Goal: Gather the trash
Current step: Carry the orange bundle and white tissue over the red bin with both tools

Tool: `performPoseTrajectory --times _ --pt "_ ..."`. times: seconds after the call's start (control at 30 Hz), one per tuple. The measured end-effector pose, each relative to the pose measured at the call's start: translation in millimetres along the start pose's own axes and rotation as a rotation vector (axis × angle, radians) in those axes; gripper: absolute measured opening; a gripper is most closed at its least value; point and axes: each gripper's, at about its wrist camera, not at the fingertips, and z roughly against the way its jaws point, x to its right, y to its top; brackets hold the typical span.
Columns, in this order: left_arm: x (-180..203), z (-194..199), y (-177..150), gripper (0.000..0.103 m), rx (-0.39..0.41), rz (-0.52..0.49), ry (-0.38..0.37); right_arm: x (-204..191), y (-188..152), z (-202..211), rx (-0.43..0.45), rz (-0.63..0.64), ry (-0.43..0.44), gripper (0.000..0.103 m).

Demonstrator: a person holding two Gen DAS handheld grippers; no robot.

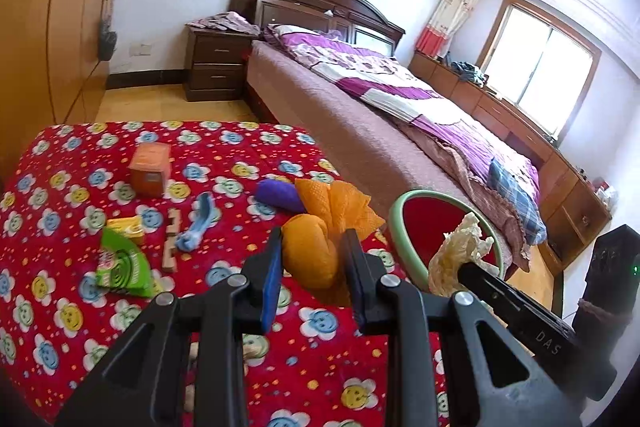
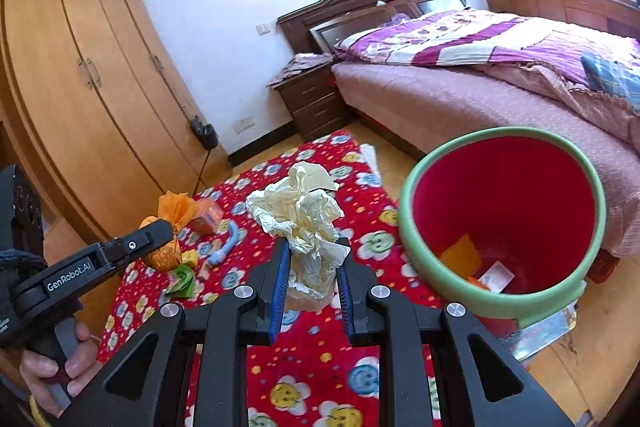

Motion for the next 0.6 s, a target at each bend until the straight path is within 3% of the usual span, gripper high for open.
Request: performPoseTrajectory --times 0.6 --pt "53 -45 10 0.029 -0.042 -0.091 -0.135 53 13 9 0.048 -0.071 -0.13 0.023"
